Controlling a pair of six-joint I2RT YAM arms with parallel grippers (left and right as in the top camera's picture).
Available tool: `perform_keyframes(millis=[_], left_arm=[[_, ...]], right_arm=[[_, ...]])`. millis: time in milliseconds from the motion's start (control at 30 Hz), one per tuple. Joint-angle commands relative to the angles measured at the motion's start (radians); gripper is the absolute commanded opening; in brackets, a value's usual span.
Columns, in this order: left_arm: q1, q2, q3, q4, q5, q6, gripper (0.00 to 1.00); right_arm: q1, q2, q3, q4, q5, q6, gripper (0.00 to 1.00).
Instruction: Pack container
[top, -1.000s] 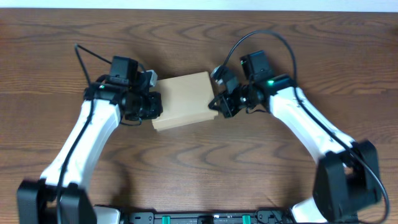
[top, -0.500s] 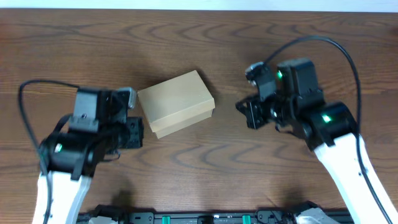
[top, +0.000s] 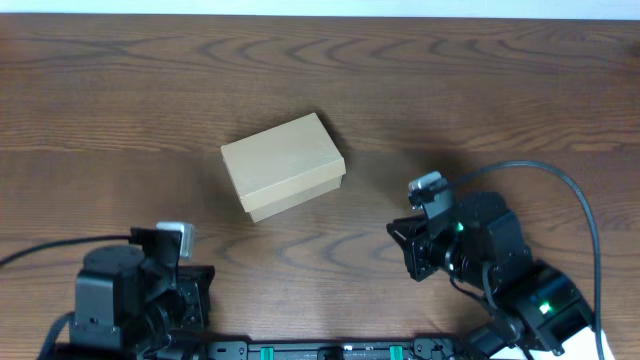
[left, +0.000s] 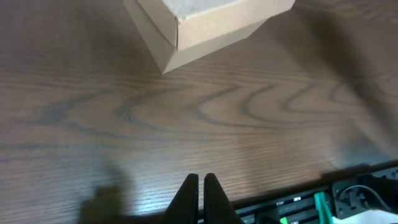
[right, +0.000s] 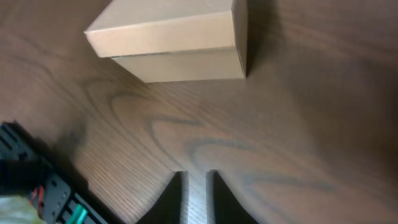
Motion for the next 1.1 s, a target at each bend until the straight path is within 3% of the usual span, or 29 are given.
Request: perform_keyframes(millis=[0,33,67,233,667,767,867,1067], left_arm=[[-0.003,-0.026,-0.017,0.030,0.000,-0.058,0.34],[-0.003,-0.026,-0.017,0.034,0.001,-0.087,0.69],[-0.003,-0.026,-0.017,0.034,0.001,-0.117,0.95],[-0.003,-0.025,-0.017,0.026,-0.001,-0.195,0.95],[-0.003,-0.025,-0.017,0.026,-0.001,-0.195,0.95],[-0.004,-0.036,-0.017,0.011,-0.098,-0.106,0.95],[0.035,-0.071,-0.025,0.033,-0.156,-0.103,0.95],[0.174,-0.218,-0.168,0.196,-0.218,-0.043,0.95]], right_arm=[[0.010,-0.031,-0.045,0.020,0.019,0.089,0.99],[0.010,-0.027,-0.058,0.020,0.019,0.098,0.99],[0.010,-0.024,-0.069,0.020,0.019,0.097,0.99],[0.010,0.011,-0.100,0.013,0.011,0.233,0.99],[0.010,0.109,-0.100,0.004,0.013,0.231,0.99],[0.010,0.130,-0.100,0.004,0.013,0.231,0.99],[0.010,0.148,-0.100,0.004,0.013,0.231,0.99],[0.010,0.179,-0.100,0.004,0.013,0.231,0.99]])
